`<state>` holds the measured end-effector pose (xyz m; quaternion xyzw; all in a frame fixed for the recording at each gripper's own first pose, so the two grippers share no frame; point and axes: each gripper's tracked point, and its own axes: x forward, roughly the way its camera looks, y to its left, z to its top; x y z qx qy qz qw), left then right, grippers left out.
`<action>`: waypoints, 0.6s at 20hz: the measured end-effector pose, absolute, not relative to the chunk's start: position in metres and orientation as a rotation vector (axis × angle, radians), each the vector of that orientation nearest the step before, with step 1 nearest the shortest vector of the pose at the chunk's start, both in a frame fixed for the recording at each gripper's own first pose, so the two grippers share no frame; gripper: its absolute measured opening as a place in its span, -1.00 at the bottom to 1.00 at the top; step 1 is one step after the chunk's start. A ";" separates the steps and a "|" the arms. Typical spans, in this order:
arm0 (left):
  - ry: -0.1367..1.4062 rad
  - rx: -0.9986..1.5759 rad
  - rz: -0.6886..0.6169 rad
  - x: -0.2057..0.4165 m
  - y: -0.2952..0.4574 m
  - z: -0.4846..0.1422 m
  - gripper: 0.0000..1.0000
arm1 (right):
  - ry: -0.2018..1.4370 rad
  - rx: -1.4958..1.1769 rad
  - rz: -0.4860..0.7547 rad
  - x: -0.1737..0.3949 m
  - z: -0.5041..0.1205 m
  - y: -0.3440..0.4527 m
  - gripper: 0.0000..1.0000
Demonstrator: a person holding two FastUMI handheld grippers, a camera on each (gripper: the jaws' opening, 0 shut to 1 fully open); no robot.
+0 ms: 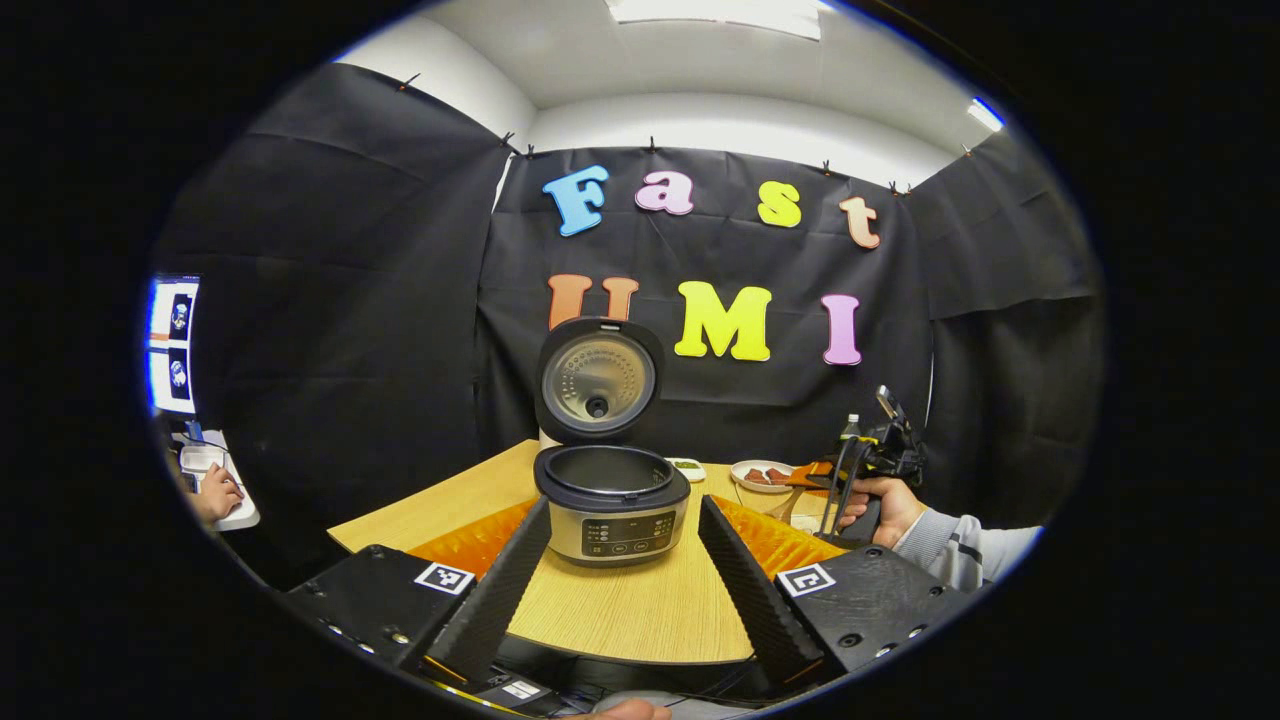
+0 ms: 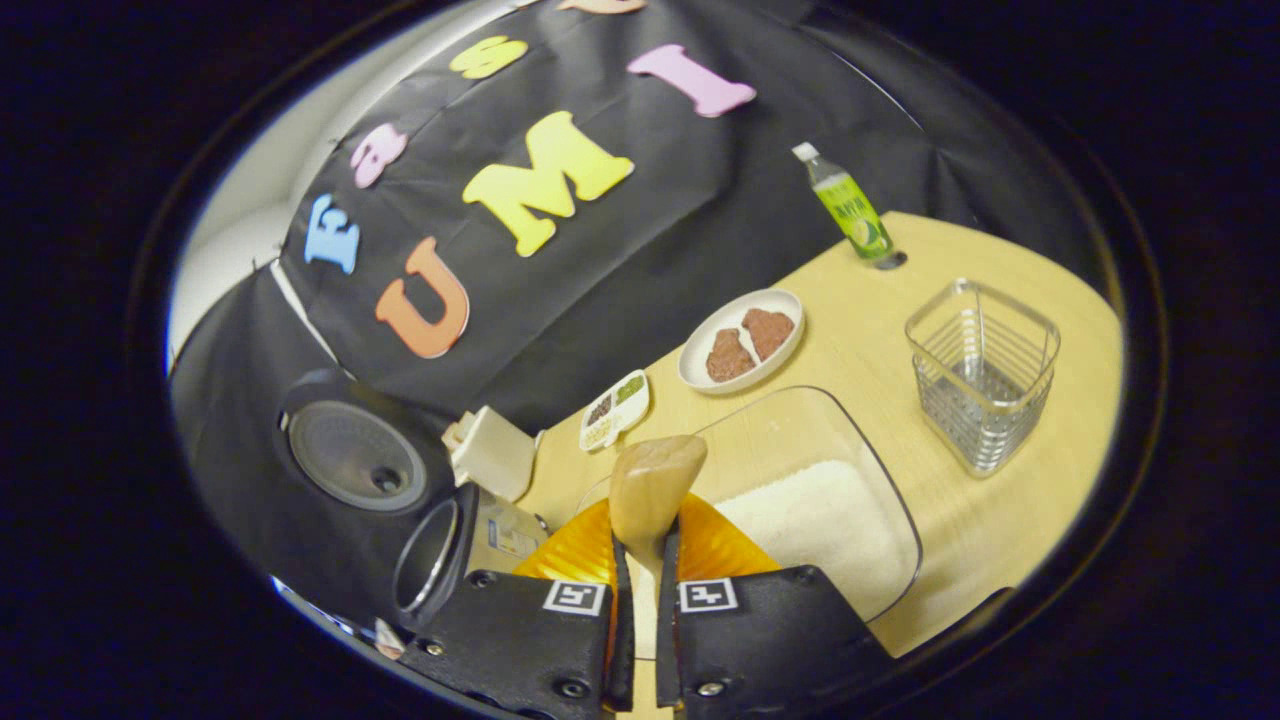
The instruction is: Close the left gripper, press the button to open the rice cooker; take a wooden spoon from the chopstick holder with the right hand, scoop a spoonful of rice and pour it into the rice cooker, then put the wooden spoon back into the chopstick holder.
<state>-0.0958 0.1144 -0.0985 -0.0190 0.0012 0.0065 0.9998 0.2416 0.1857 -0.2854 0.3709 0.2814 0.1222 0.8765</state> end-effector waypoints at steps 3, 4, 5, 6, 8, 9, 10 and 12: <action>0.005 -0.046 0.023 -0.094 0.117 -0.099 0.90 | 0.604 0.949 0.260 0.247 -0.288 0.176 -0.73; 0.008 -0.048 0.022 -0.093 0.116 -0.100 0.90 | 0.603 0.966 0.264 0.247 -0.288 0.176 -0.73; 0.010 -0.048 0.021 -0.093 0.115 -0.101 0.90 | 0.601 0.984 0.258 0.247 -0.286 0.174 -0.73; 0.012 -0.045 0.019 -0.093 0.114 -0.101 0.90 | 0.602 0.999 0.255 0.248 -0.286 0.174 -0.73; 0.015 -0.036 0.016 -0.093 0.112 -0.103 0.90 | 0.598 1.018 0.245 0.247 -0.285 0.170 -0.73; 0.015 -0.032 0.014 -0.094 0.112 -0.103 0.90 | 0.595 1.042 0.239 0.246 -0.284 0.166 -0.73; 0.014 -0.028 0.011 -0.094 0.111 -0.102 0.90 | 0.589 1.075 0.232 0.246 -0.281 0.162 -0.73; 0.011 -0.021 0.006 -0.095 0.110 -0.102 0.90 | 0.569 1.150 0.220 0.248 -0.278 0.152 -0.74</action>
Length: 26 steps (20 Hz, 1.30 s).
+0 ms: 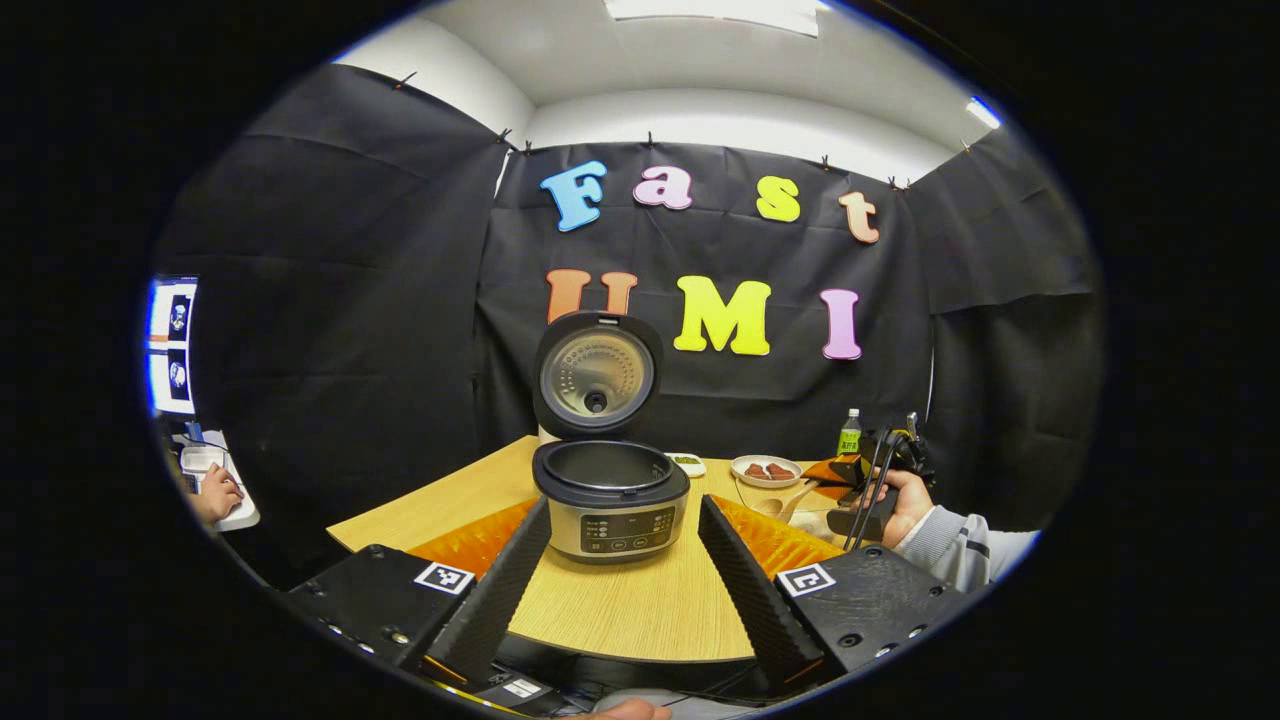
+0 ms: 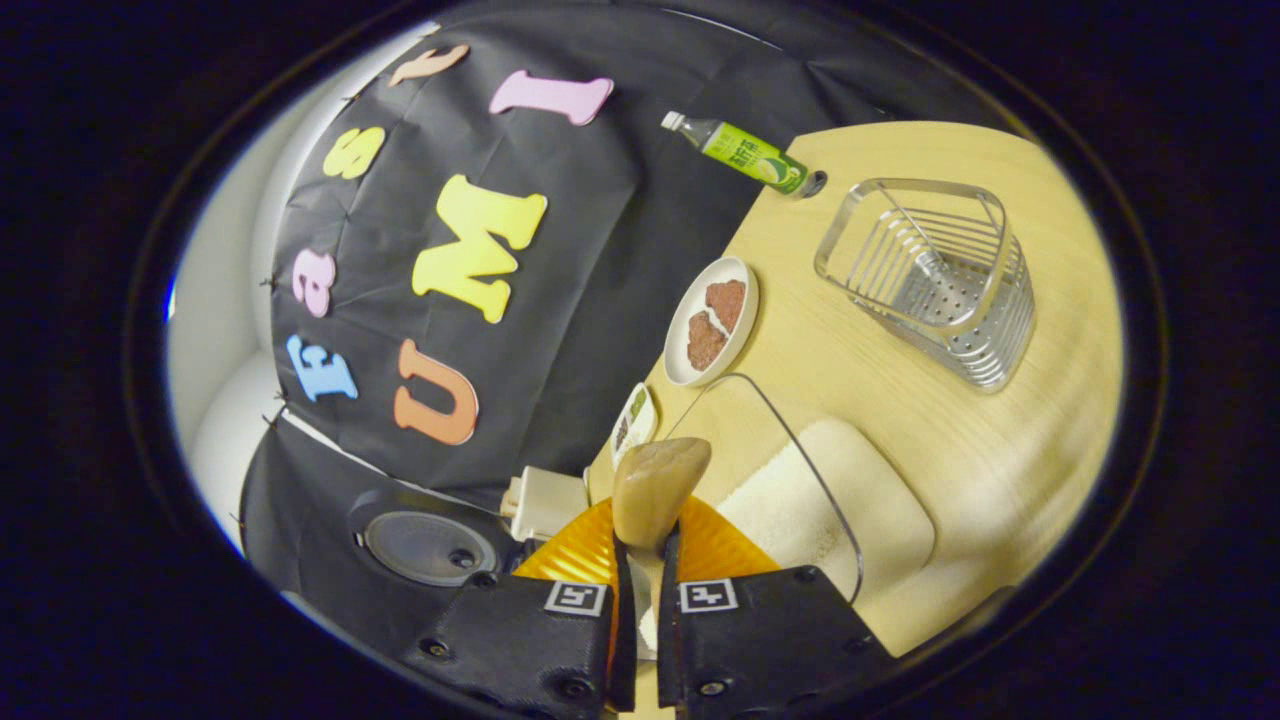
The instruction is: Close the left gripper, press the button to open the rice cooker; take a wooden spoon from the chopstick holder with the right hand, scoop a spoonful of rice and pour it into the rice cooker, then put the wooden spoon back into the chopstick holder.
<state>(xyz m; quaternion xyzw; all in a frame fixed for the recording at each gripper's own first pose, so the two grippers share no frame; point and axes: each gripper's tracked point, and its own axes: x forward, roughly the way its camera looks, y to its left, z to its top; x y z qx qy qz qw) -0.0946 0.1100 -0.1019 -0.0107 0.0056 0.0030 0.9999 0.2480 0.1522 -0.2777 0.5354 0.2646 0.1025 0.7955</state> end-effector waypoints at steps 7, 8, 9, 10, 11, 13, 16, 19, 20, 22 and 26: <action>0.010 -0.028 0.016 -0.093 0.115 -0.104 0.89 | 0.480 1.366 0.182 0.249 -0.267 0.112 -0.74; 0.011 -0.028 0.014 -0.093 0.116 -0.104 0.90 | 0.474 1.415 0.185 0.247 -0.266 0.108 -0.74; 0.009 -0.029 0.012 -0.093 0.115 -0.103 0.90 | 0.470 1.466 0.181 0.246 -0.265 0.105 -0.74; 0.011 -0.029 0.009 -0.092 0.116 -0.104 0.90 | 0.468 1.513 0.184 0.245 -0.264 0.101 -0.74; 0.016 -0.031 0.011 -0.091 0.118 -0.105 0.90 | 0.464 1.550 0.192 0.244 -0.263 0.101 -0.74; 0.020 -0.038 0.023 -0.092 0.123 -0.105 0.90 | 0.439 1.604 0.208 0.241 -0.253 0.104 -0.74; 0.011 -0.026 0.021 -0.095 0.126 -0.103 0.89 | 0.407 1.602 0.250 0.235 -0.230 0.118 -0.75; 0.016 -0.010 0.008 -0.098 0.130 -0.107 0.89 | 0.417 1.630 0.309 0.229 -0.200 0.143 -0.75; 0.019 0.001 0.010 -0.098 0.132 -0.106 0.90 | 0.418 1.623 0.337 0.228 -0.186 0.155 -0.75; 0.015 0.024 0.036 -0.102 0.143 -0.105 0.89 | 0.415 1.590 0.369 0.223 -0.168 0.175 -0.74; -0.006 0.035 0.069 -0.109 0.155 -0.100 0.89 | 0.420 1.531 0.384 0.222 -0.146 0.215 -0.74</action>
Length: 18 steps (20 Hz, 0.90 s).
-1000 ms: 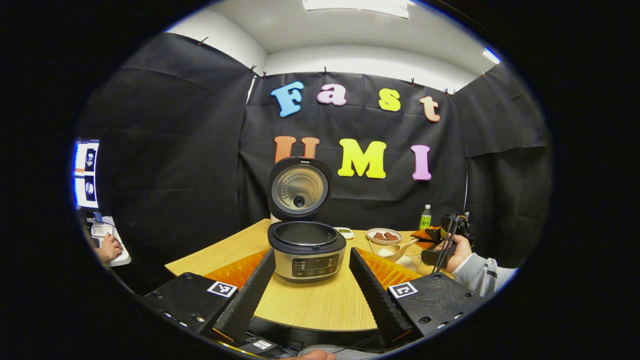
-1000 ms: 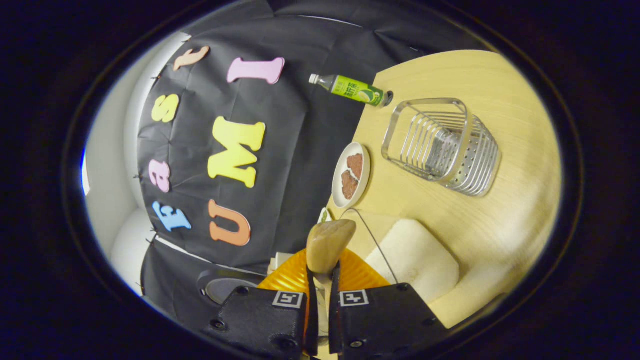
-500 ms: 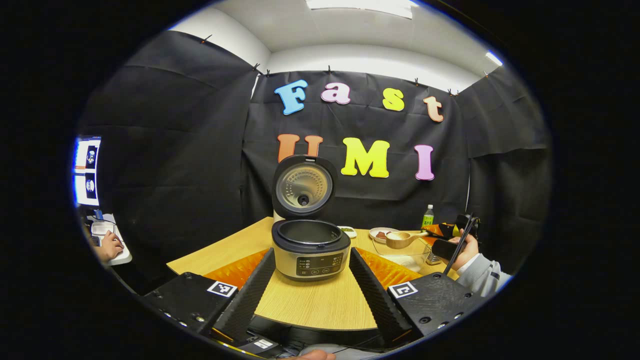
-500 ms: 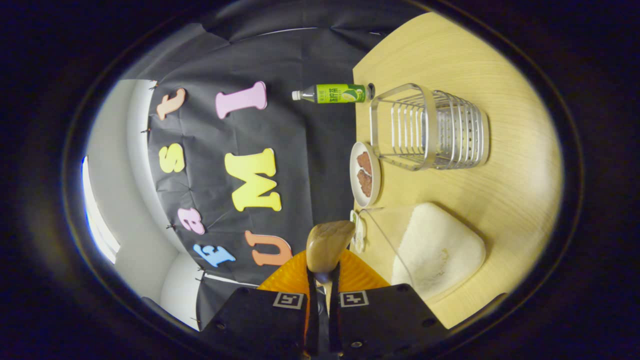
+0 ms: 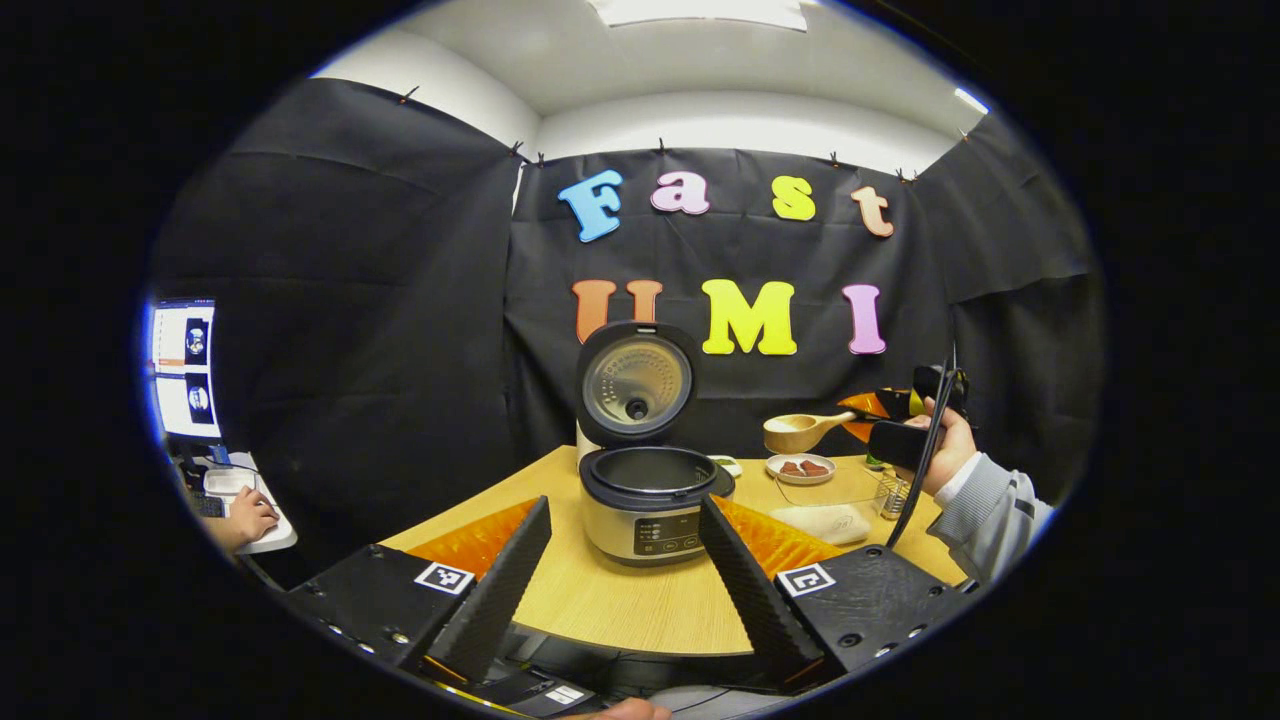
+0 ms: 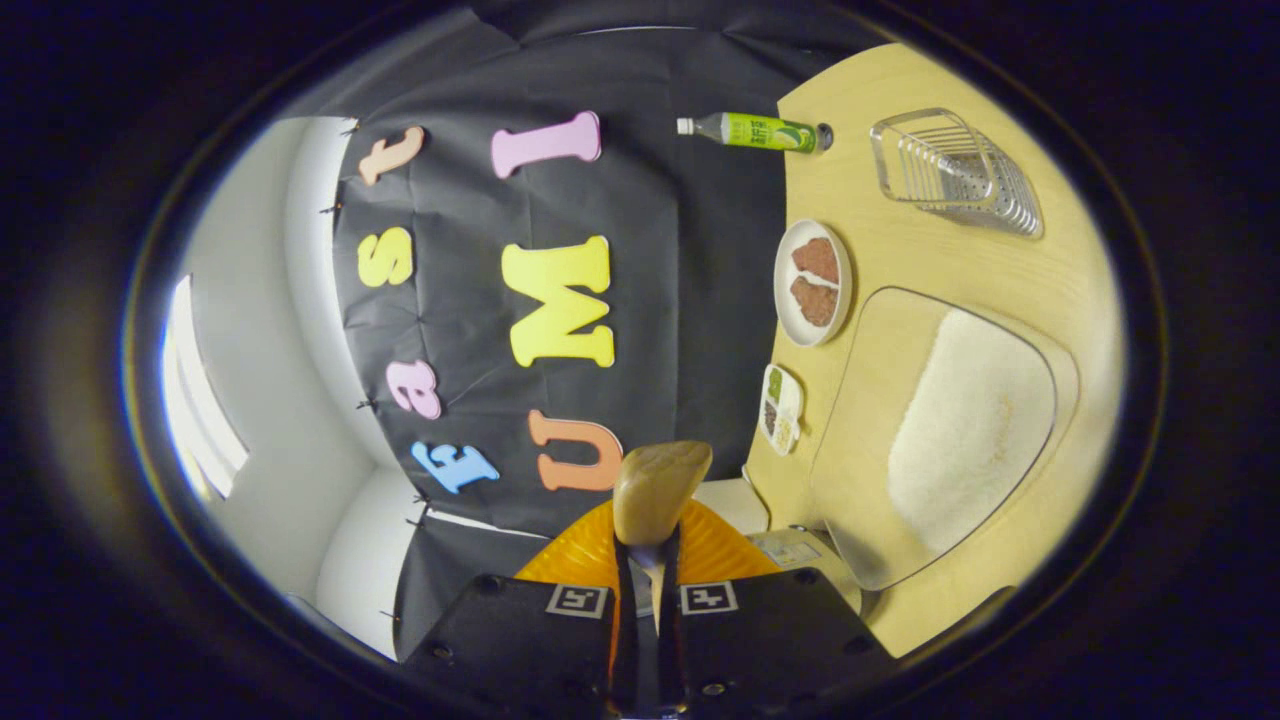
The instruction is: Close the left gripper, press the button to open the rice cooker; take a wooden spoon from the chopstick holder with the right hand, scoop a spoonful of rice and pour it into the rice cooker, then put the wooden spoon back into the chopstick holder.
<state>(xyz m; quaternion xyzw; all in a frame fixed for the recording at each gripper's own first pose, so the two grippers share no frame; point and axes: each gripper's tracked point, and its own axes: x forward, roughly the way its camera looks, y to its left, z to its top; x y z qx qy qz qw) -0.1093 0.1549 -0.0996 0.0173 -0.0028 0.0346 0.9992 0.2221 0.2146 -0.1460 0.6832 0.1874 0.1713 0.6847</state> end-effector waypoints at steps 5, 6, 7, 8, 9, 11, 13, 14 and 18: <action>-0.002 0.030 0.080 -0.113 0.165 -0.099 0.89 | 0.404 1.439 0.411 0.229 -0.120 0.262 -0.75; 0.007 0.028 0.068 -0.113 0.162 -0.103 0.89 | 0.401 1.404 0.417 0.231 -0.114 0.272 -0.73; 0.013 0.038 0.052 -0.115 0.159 -0.105 0.89 | 0.402 1.364 0.421 0.234 -0.111 0.282 -0.73; 0.016 0.049 0.045 -0.116 0.159 -0.104 0.90 | 0.401 1.325 0.421 0.236 -0.105 0.292 -0.72; 0.016 0.062 0.051 -0.117 0.162 -0.103 0.89 | 0.393 1.282 0.425 0.239 -0.098 0.300 -0.73; 0.014 0.086 0.079 -0.118 0.171 -0.102 0.89 | 0.384 1.200 0.432 0.242 -0.086 0.317 -0.78; 0.017 0.094 0.093 -0.120 0.173 -0.104 0.89 | 0.363 1.112 0.445 0.246 -0.073 0.333 -0.73; 0.023 0.091 0.097 -0.120 0.174 -0.106 0.89 | 0.355 1.080 0.445 0.247 -0.069 0.341 -0.73; 0.015 0.090 0.100 -0.124 0.171 -0.101 0.89 | 0.347 0.946 0.417 0.256 -0.067 0.365 -0.71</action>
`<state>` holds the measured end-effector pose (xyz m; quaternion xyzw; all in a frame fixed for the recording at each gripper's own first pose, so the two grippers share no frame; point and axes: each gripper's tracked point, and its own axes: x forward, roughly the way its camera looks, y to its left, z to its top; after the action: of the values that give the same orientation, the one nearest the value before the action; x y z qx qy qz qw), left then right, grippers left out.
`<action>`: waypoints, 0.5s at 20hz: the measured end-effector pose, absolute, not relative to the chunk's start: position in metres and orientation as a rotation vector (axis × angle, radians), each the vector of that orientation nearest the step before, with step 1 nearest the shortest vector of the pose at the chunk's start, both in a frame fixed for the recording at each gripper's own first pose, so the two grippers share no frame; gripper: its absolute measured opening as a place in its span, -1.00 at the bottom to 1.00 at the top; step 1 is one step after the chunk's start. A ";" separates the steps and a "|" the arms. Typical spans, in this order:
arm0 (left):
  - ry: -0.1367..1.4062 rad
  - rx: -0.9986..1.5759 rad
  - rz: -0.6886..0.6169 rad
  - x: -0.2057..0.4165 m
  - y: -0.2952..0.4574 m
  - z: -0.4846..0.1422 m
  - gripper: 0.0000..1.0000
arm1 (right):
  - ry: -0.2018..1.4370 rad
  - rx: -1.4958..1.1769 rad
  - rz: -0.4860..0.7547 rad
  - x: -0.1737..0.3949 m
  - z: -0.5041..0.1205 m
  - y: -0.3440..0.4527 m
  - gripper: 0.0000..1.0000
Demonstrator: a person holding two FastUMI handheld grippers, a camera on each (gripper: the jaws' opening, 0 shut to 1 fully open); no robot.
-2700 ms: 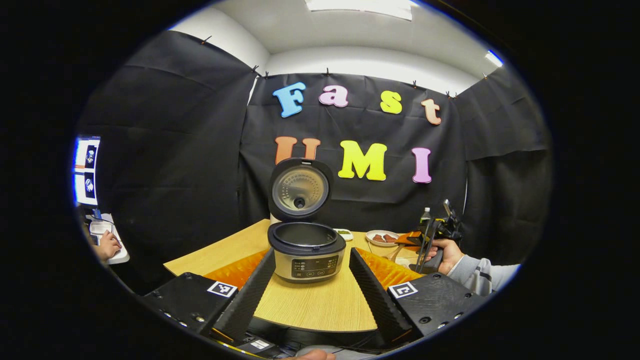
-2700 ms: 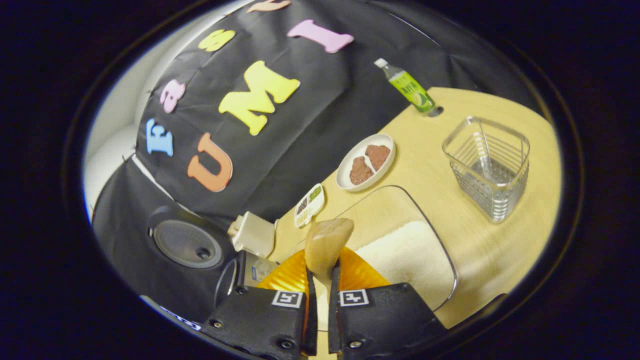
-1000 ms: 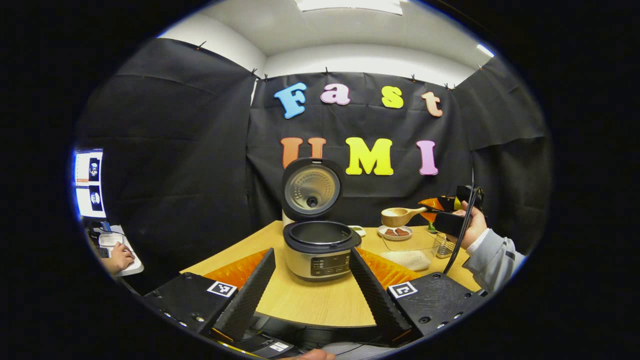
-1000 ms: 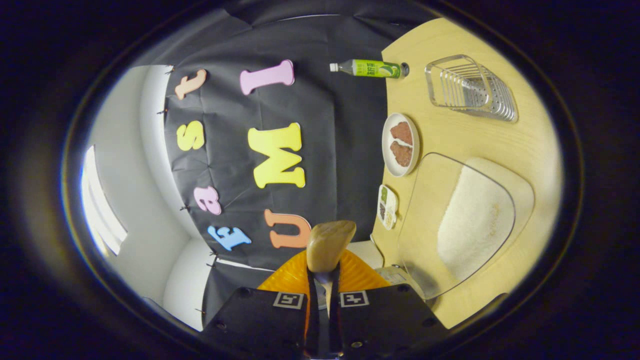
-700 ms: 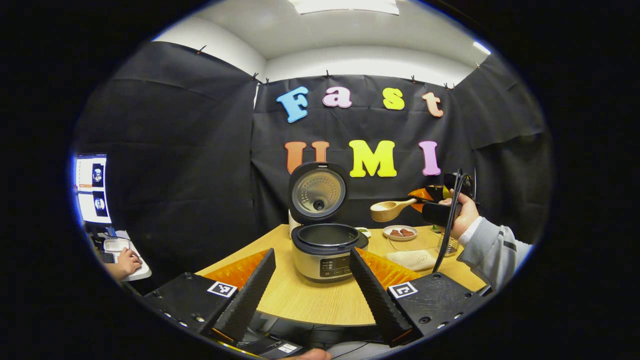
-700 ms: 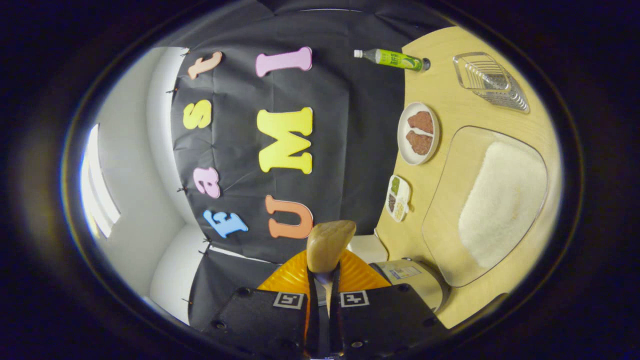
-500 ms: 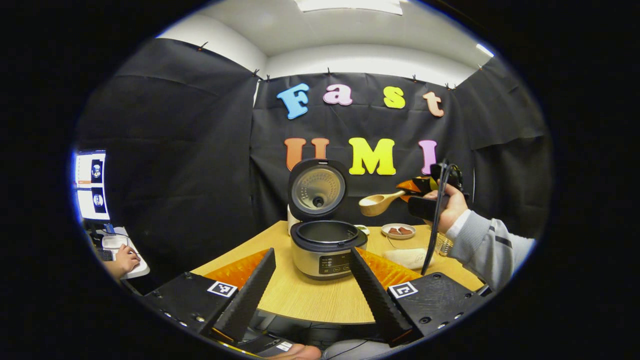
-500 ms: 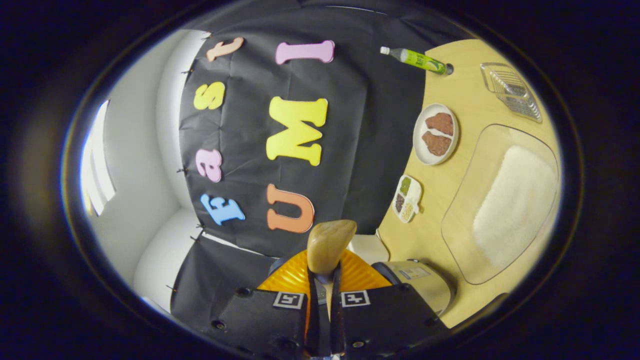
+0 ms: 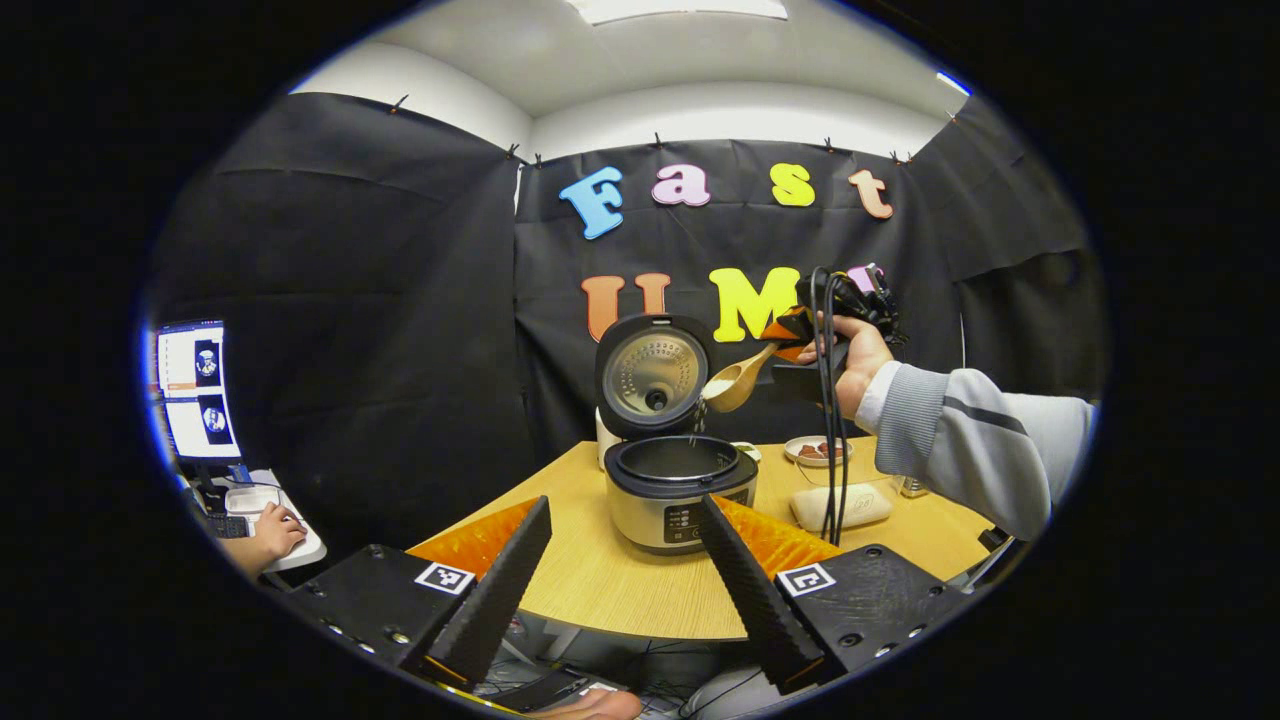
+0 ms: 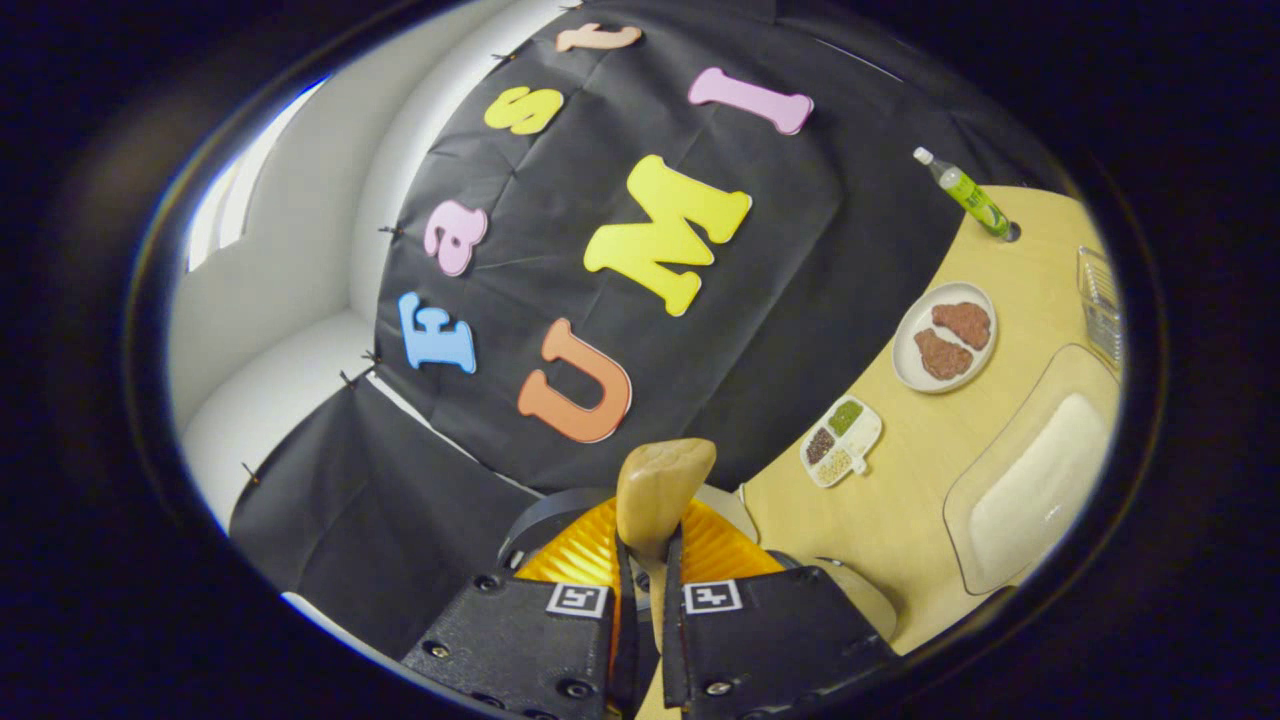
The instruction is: Close the left gripper, press the button to open the rice cooker; take a wooden spoon from the chopstick holder with the right hand, scoop a spoonful of rice and pour it into the rice cooker, then put the wooden spoon back into the chopstick holder.
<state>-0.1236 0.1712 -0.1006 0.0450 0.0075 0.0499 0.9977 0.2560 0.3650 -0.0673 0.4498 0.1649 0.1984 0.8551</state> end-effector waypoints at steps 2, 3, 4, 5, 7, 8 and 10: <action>0.005 0.099 0.077 -0.124 0.163 -0.099 0.89 | 0.350 0.859 0.414 0.256 -0.073 0.372 -0.71; 0.004 0.101 0.070 -0.124 0.161 -0.099 0.89 | 0.349 0.831 0.408 0.257 -0.074 0.375 -0.77; 0.010 0.099 0.069 -0.124 0.161 -0.100 0.89 | 0.352 0.813 0.408 0.255 -0.075 0.378 -0.71; 0.015 0.092 0.069 -0.124 0.162 -0.101 0.89 | 0.355 0.790 0.406 0.255 -0.078 0.381 -0.72; 0.016 0.072 0.075 -0.126 0.164 -0.099 0.92 | 0.356 0.748 0.402 0.257 -0.080 0.380 -0.71; 0.007 0.060 0.078 -0.127 0.165 -0.096 0.92 | 0.355 0.718 0.400 0.256 -0.081 0.381 -0.71; -0.016 0.031 0.070 -0.131 0.166 -0.089 0.92 | 0.346 0.646 0.395 0.255 -0.082 0.384 -0.70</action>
<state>-0.1314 0.1656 -0.0888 0.0153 -0.0079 0.0352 0.9992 0.2550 0.3835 -0.0822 0.3138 0.1682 0.1918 0.9146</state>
